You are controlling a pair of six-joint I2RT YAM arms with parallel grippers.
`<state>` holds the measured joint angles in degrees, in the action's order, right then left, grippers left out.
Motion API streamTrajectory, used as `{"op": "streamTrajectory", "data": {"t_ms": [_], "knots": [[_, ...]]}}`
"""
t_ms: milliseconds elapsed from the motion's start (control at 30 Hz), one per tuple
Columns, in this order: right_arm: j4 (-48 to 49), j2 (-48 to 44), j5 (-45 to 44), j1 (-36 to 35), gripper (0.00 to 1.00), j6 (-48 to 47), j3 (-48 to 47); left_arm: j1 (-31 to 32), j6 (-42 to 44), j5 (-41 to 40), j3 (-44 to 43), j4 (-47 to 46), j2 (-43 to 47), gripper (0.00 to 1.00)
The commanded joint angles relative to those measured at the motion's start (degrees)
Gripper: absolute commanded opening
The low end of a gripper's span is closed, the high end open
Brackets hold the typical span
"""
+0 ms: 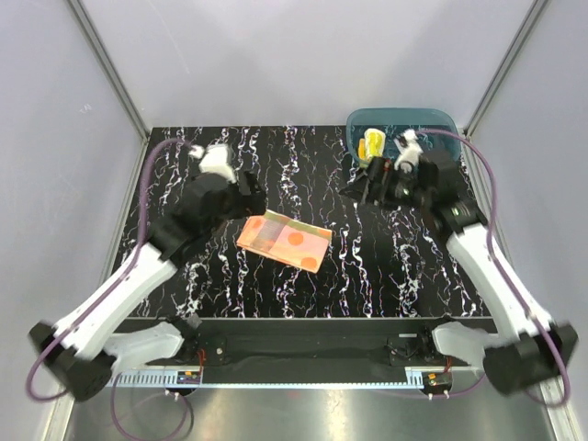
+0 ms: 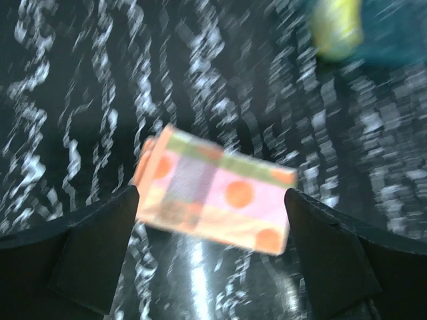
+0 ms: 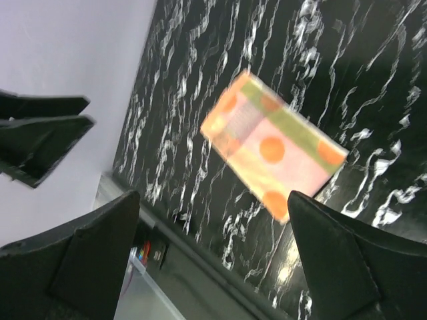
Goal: Roll the towels
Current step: Roll the towel
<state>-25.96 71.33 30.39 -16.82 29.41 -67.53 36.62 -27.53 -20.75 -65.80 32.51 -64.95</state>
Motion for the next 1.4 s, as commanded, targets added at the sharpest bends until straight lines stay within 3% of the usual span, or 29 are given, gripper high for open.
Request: {"op": "streamTrajectory", "data": {"t_ms": [0, 33, 100, 200, 367, 500, 733, 833, 1267, 1367], "knots": [[8.08, -9.09, -12.27, 0.03, 1.00, 1.34, 9.59, -0.59, 0.89, 3.57, 7.68, -11.47, 8.94, 0.99], [8.20, -10.32, -14.29, 0.03, 1.00, 3.88, 10.83, -0.50, 0.81, 9.53, 9.10, -14.20, 11.66, 0.99], [9.42, -12.52, -14.66, 0.12, 1.00, 5.22, 13.38, -0.59, 1.07, 13.26, 11.30, -18.00, 12.65, 0.99], [10.22, -15.42, -16.76, 0.12, 1.00, 6.62, 16.89, -0.32, 1.69, 15.66, 10.00, -14.25, 10.46, 0.99], [5.75, -20.96, -24.31, 0.12, 1.00, 4.87, 18.93, 5.46, 0.99, 3.98, 12.10, -8.27, 8.08, 0.95], [-1.27, -20.01, -24.77, 0.12, 1.00, 2.15, 15.59, 11.97, -2.42, -5.68, 11.58, -3.26, 5.02, 0.93], [-7.53, -19.47, -29.87, 0.12, 1.00, 1.27, 14.17, 26.73, -8.76, -19.57, 5.43, 5.27, -11.14, 0.88], [-7.53, -20.62, -28.47, 0.03, 0.99, 1.09, 14.88, 31.39, -9.91, -20.29, 2.00, 5.02, -19.14, 0.87], [-10.43, -20.09, -29.42, 0.12, 0.98, -1.55, 12.77, 32.72, -0.17, -15.90, -8.20, -3.85, -38.32, 0.86], [-10.34, -19.65, -28.99, 0.12, 0.98, -1.64, 12.86, 32.64, 1.16, -15.28, -8.55, -5.18, -41.39, 0.81]]}}
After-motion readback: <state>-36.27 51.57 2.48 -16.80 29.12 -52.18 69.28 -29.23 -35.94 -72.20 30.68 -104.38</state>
